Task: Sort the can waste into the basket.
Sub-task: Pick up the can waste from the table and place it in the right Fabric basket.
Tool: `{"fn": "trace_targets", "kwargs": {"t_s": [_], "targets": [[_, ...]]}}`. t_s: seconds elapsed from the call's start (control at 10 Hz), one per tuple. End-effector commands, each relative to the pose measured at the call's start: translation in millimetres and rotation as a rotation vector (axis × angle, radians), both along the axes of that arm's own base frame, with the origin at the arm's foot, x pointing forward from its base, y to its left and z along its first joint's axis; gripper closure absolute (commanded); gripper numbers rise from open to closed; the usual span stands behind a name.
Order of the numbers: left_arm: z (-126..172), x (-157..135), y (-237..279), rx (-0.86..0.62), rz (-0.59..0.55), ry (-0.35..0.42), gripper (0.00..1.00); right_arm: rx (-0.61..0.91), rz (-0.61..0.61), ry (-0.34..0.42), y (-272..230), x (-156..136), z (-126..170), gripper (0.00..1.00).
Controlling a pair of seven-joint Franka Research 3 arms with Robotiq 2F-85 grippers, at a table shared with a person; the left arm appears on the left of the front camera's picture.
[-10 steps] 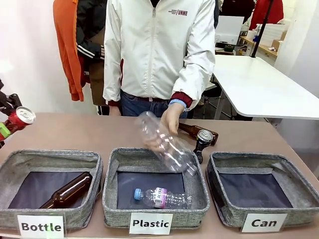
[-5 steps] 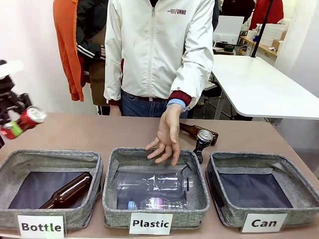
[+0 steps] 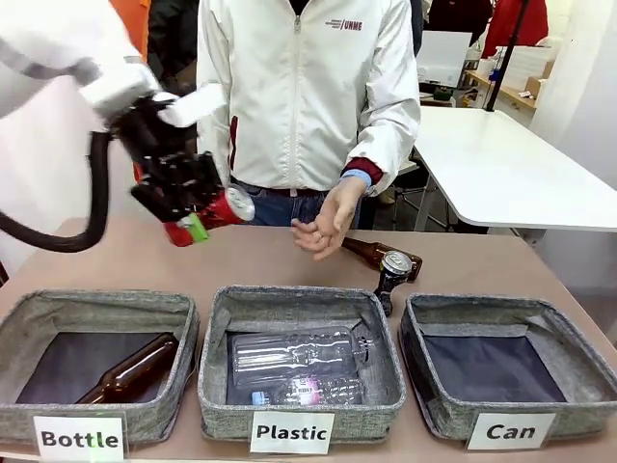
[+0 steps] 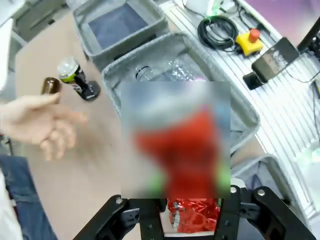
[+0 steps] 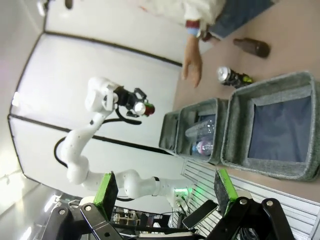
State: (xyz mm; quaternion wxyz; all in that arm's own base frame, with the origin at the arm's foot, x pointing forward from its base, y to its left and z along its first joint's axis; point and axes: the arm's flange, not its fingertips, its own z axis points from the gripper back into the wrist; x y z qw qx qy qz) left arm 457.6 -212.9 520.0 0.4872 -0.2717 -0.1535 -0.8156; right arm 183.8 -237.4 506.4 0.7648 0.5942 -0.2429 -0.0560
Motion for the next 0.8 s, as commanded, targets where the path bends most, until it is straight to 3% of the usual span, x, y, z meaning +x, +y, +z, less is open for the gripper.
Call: {"fn": "trace_targets", "kwargs": {"t_s": [0.0,0.3,0.7], "targets": [[-6,24,25,0.052,0.009,0.019,0.56,-0.020,0.039,-0.032,2,4,-4,0.00],[1,0,-24,0.061,-0.008,0.002,0.56,-0.043,-0.004,-0.053,-24,-10,2,0.00],[8,-6,-189,0.045,-0.061,0.095,0.56,0.053,-0.164,-0.137,-104,-63,18,0.00]]}}
